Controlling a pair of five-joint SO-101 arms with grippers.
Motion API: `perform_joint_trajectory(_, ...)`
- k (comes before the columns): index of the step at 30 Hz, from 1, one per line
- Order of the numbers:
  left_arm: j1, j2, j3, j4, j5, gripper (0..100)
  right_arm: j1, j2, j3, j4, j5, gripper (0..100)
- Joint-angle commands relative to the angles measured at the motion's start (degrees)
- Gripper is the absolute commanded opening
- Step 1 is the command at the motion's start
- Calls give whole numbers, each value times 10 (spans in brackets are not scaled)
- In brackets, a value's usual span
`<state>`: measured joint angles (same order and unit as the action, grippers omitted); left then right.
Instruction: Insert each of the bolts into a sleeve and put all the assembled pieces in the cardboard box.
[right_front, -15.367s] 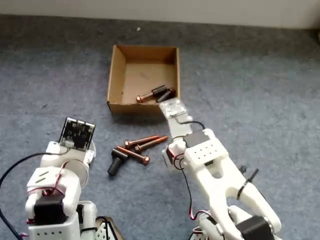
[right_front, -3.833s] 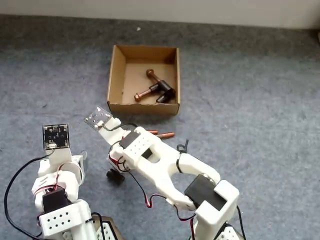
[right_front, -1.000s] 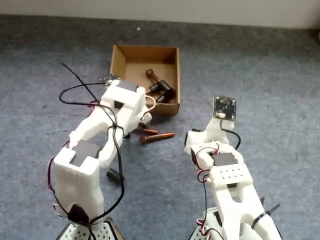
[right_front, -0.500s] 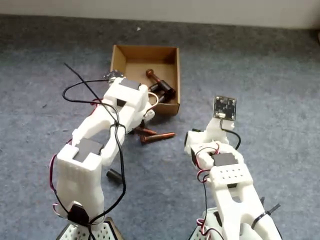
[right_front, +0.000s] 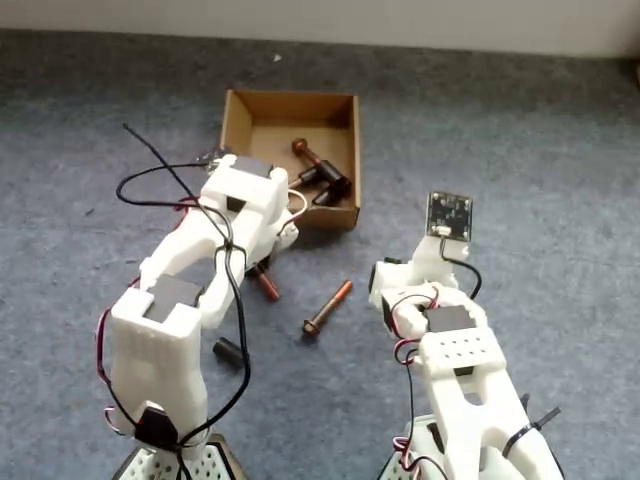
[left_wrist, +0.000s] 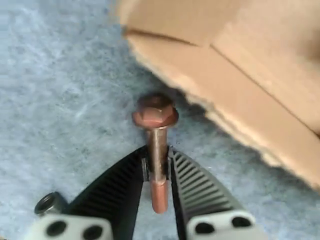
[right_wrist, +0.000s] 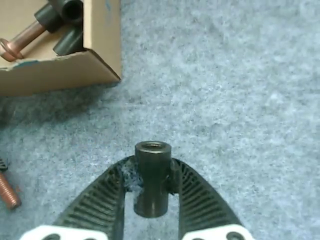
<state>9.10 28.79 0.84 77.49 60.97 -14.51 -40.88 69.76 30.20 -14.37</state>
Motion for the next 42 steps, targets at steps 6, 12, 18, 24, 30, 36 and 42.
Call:
perform_joint_trajectory(6,-16,-167,83,17,-27,5,3,-22,10,-10,23,4)
perform_joint_trajectory(12,-23,-283,195,-81,-78,5,2,-22,12,-10,51,4)
perform_joint_trajectory(18,-22,-410,311,-177,-140,5,1,-22,11,-10,51,4)
perform_joint_trajectory(24,-19,-532,412,-256,-156,5,1,-60,17,-9,51,4)
perform_joint_trajectory(30,-4,-630,495,-306,-192,5,-23,-209,91,1,51,4)
perform_joint_trajectory(36,39,-761,563,-309,-200,5,-37,-340,149,1,52,4)
perform_joint_trajectory(42,58,-907,629,-309,-200,5,-39,-427,194,1,52,5)
